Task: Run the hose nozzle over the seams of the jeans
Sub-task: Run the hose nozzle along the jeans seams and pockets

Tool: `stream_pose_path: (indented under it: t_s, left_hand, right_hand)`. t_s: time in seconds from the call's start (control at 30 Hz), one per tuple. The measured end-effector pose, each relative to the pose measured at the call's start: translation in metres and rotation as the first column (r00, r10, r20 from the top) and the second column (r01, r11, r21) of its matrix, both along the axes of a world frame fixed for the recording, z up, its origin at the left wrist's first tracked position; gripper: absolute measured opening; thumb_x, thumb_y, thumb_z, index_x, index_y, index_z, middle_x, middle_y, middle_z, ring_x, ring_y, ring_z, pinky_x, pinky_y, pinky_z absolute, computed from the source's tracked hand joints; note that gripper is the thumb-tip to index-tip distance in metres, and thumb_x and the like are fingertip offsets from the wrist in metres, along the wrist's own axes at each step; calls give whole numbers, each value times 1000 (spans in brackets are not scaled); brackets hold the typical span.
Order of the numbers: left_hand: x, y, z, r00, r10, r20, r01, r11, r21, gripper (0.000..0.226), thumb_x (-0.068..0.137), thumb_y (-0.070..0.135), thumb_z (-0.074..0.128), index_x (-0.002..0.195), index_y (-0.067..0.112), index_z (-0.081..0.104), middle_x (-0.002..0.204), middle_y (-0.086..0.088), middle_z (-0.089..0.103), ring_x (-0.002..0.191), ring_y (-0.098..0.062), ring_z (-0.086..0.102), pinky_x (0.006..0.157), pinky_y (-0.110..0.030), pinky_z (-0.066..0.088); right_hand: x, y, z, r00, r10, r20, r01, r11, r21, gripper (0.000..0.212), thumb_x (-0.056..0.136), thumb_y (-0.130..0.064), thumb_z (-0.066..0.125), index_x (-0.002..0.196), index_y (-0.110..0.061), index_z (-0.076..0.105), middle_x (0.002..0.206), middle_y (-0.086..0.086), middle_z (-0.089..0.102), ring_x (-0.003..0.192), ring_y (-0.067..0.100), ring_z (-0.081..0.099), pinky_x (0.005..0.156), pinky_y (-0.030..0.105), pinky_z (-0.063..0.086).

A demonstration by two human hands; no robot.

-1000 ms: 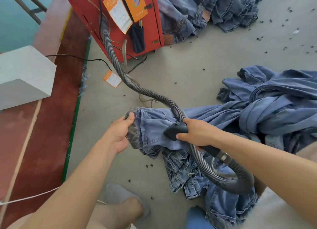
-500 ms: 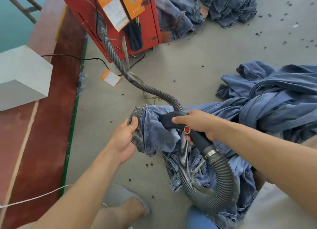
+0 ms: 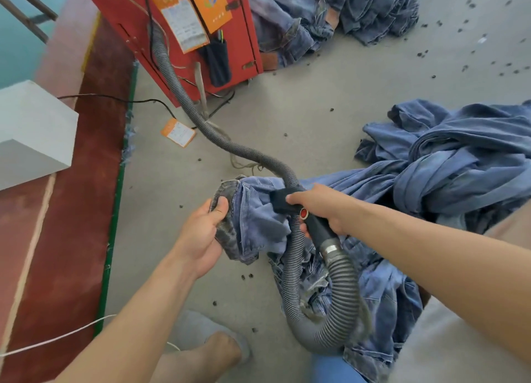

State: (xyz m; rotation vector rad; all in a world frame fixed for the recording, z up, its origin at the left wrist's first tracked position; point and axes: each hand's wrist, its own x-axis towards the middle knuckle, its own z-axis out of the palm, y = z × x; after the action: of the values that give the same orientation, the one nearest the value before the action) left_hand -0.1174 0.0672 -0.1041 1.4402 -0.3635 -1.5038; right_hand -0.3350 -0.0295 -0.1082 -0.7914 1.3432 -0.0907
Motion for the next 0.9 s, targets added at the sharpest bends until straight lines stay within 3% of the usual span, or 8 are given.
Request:
stream_pose_path:
  t_s: [0.17, 0.33, 0.5, 0.6, 0.67, 0.73, 0.83, 0.9]
  left_hand:
    - [5, 1, 2, 1000, -4, 1, 4, 1000, -12, 31, 109, 18, 44, 132, 9, 63, 132, -15, 69, 120, -31, 68, 97, -47, 55]
    - [3, -2, 9, 993, 6, -116, -3, 1000, 26, 35, 110, 15, 41, 135, 11, 64, 135, -16, 68, 122, -31, 67, 97, -45, 55]
    - [-18, -13, 22, 935, 24, -353, 11, 995, 98, 41, 100, 18, 34, 127, 3, 60, 136, -21, 63, 113, -35, 66, 92, -50, 58]
    - [-44, -22, 22, 969, -70, -237, 86, 995, 58, 43, 101, -6, 46, 143, -1, 52, 138, -26, 61, 120, -37, 62, 108, -51, 50]
    - [-60, -26, 21, 976, -83, -201, 101, 991, 82, 49, 96, -8, 57, 144, -2, 49, 127, -24, 67, 110, -35, 68, 96, -46, 57]
    - [-70, -32, 21, 981, -59, -183, 87, 985, 146, 44, 94, -3, 64, 137, -5, 54, 111, -22, 71, 87, -29, 72, 73, -39, 63]
    - [-73, -41, 24, 976, -96, -193, 146, 953, 266, 17, 99, 9, 64, 110, -3, 70, 99, -19, 73, 77, -27, 70, 69, -36, 62]
    - [-68, -46, 23, 974, -150, -168, 198, 926, 322, 14, 99, 12, 65, 98, -1, 72, 90, -19, 76, 73, -27, 73, 68, -37, 63]
  right_hand:
    - [-20, -7, -7, 954, -299, 0, 298, 953, 59, 20, 104, -22, 61, 97, -4, 53, 55, 11, 57, 43, 24, 56, 49, 33, 53]
    - [-28, -22, 22, 926, -347, 148, 356, 934, -36, 23, 93, -20, 73, 97, -4, 58, 57, 9, 57, 43, 23, 56, 51, 34, 54]
    - [-25, -9, 43, 987, -125, 97, 151, 933, -326, 44, 84, -34, 83, 110, -10, 57, 78, 12, 68, 55, 20, 60, 57, 37, 56]
    - [-14, 10, 48, 1000, -17, 18, 24, 879, -475, 72, 64, -62, 90, 109, -15, 58, 85, 4, 68, 63, 14, 63, 59, 34, 54]
    - [-9, 22, 49, 996, 42, -83, -82, 810, -581, 86, 50, -73, 89, 110, -24, 53, 91, -6, 67, 73, 7, 67, 60, 30, 55]
    - [-7, 26, 45, 979, 96, -179, -192, 734, -652, 88, 51, -67, 93, 114, -27, 46, 98, -9, 65, 84, 6, 66, 65, 30, 58]
    - [-13, 22, 35, 943, 109, -314, -303, 671, -677, 67, 69, -38, 90, 116, -24, 45, 97, -7, 63, 81, 6, 62, 61, 27, 54]
    - [-21, 11, 29, 928, 72, -365, -310, 693, -651, 51, 76, -22, 81, 114, -20, 47, 93, 1, 63, 79, 17, 65, 60, 38, 57]
